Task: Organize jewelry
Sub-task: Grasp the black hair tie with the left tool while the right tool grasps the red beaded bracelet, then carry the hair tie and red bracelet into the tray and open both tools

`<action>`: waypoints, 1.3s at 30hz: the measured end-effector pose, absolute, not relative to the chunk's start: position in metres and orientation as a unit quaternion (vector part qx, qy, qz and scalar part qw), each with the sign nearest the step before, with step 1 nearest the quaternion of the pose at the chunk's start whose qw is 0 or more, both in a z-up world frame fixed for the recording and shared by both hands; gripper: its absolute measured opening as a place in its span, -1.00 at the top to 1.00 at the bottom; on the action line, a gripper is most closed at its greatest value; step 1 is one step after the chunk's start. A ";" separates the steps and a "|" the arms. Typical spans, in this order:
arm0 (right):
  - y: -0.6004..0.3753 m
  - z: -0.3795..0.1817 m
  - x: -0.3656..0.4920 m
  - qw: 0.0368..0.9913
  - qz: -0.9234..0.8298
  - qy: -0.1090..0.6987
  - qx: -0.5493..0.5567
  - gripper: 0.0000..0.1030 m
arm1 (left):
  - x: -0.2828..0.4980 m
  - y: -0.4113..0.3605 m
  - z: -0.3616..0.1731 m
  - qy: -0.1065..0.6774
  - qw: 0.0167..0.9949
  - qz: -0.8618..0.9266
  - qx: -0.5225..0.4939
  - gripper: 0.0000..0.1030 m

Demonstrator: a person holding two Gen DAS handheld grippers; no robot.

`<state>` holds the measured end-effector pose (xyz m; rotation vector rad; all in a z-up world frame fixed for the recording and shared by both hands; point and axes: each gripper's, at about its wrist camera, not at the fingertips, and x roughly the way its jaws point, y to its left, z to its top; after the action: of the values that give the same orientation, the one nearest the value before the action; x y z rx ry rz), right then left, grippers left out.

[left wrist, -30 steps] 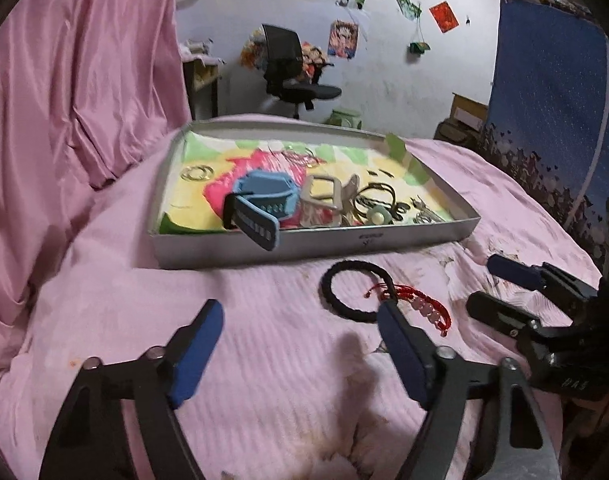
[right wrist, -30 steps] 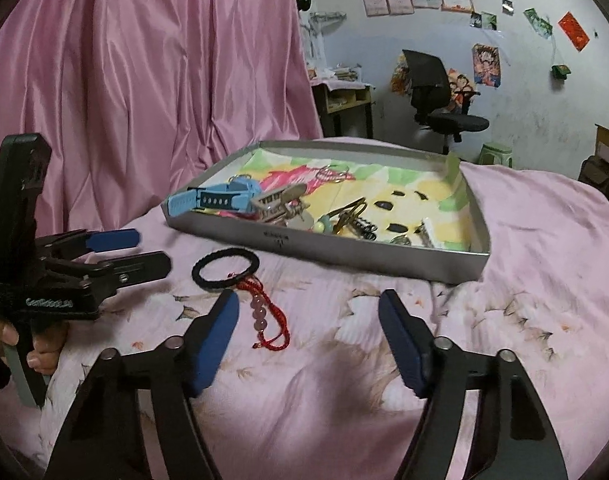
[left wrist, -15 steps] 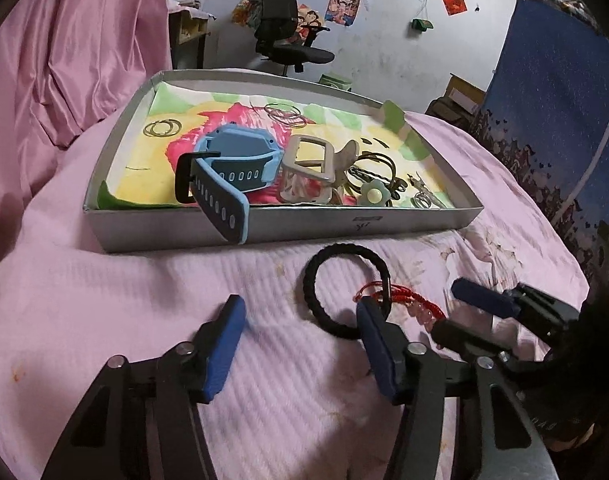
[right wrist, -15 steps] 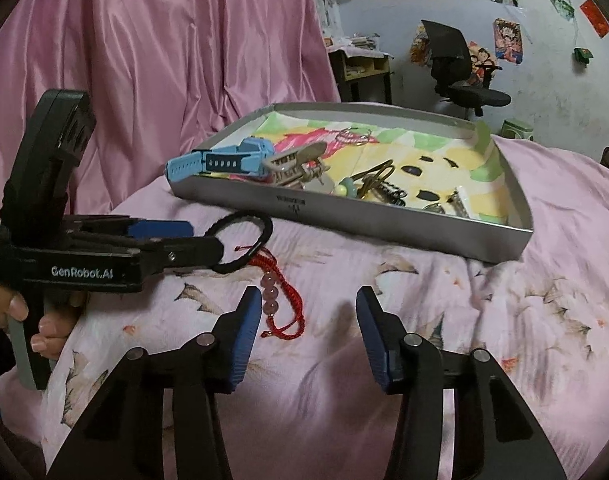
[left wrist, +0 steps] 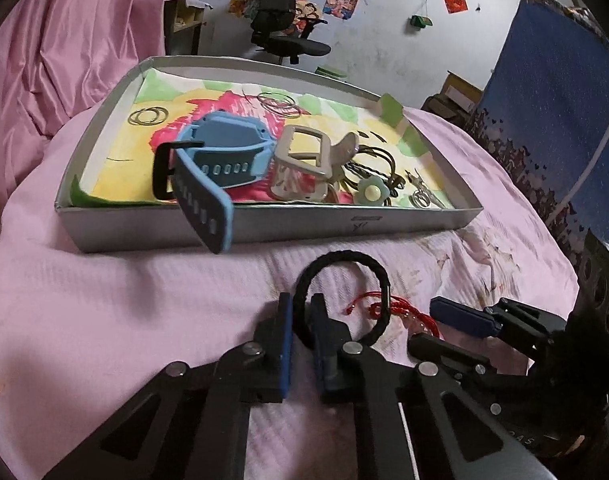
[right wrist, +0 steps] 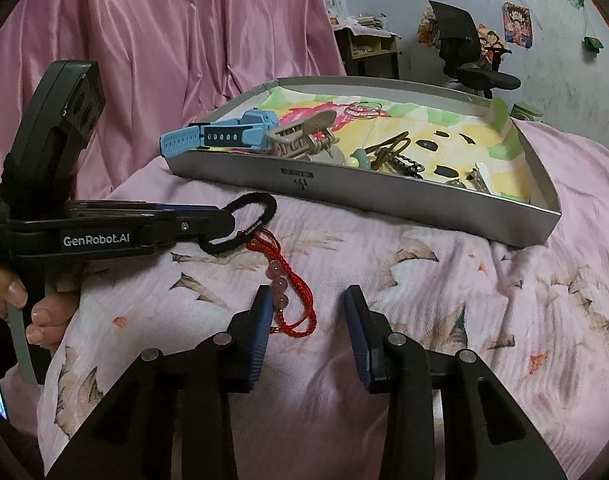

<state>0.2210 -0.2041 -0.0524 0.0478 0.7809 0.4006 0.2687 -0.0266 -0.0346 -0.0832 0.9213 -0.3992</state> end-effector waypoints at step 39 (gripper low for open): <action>-0.267 0.012 0.236 0.971 0.106 0.192 0.096 0.84 | 0.291 -0.070 0.036 0.293 0.946 -0.132 -0.054 0.89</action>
<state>0.2356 -0.2665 0.0120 0.1948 0.3876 0.2143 0.2906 -0.0701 0.0359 -0.1099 0.5961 -0.2688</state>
